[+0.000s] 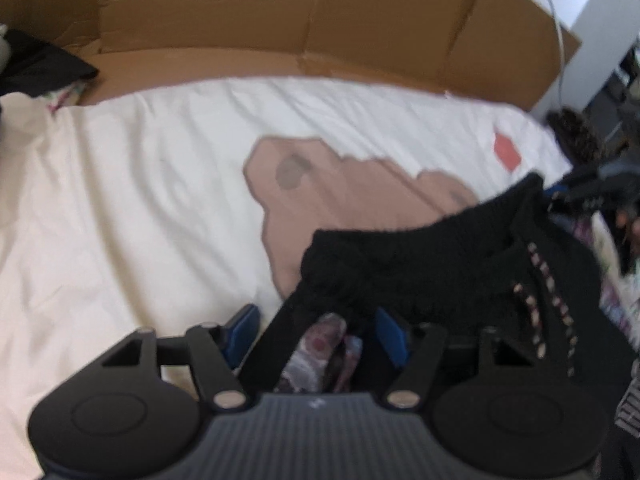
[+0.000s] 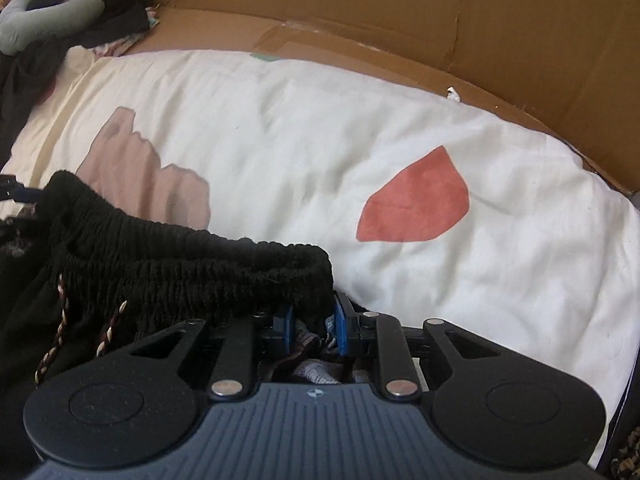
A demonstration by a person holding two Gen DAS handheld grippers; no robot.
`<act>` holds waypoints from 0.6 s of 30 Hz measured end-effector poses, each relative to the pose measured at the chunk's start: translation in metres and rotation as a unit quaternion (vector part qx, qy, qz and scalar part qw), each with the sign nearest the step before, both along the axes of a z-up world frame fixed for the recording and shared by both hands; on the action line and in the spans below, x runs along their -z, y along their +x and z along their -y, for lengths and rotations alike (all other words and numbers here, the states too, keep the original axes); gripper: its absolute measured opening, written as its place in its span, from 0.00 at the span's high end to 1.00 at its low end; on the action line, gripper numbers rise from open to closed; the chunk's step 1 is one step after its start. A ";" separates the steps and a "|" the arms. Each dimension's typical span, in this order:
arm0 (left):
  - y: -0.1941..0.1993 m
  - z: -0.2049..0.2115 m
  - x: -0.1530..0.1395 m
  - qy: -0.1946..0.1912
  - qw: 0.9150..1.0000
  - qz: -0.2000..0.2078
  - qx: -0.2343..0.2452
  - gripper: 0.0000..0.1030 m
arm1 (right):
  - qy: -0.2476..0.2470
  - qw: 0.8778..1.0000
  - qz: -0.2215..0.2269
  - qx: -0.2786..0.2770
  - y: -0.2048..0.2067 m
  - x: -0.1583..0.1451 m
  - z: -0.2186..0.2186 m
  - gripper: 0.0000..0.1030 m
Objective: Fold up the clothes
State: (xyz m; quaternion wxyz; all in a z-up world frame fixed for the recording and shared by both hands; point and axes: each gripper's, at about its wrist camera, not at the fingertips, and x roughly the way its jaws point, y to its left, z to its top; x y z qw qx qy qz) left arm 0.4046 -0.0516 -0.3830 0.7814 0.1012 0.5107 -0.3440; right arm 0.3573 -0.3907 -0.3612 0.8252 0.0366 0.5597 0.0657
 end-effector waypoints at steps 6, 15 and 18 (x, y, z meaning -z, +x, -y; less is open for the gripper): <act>-0.013 0.001 -0.012 -0.004 0.999 0.032 -0.009 0.82 | -0.009 1.000 0.017 -0.007 0.000 -0.012 -0.007 0.82; -0.011 -0.051 -0.066 -0.053 0.989 0.082 -0.110 0.85 | 0.038 0.998 0.056 -0.006 0.004 -0.053 -0.012 0.83; -0.001 -0.058 -0.078 -0.056 0.987 0.089 -0.123 0.86 | 0.052 0.997 0.058 0.003 0.015 -0.058 -0.019 0.83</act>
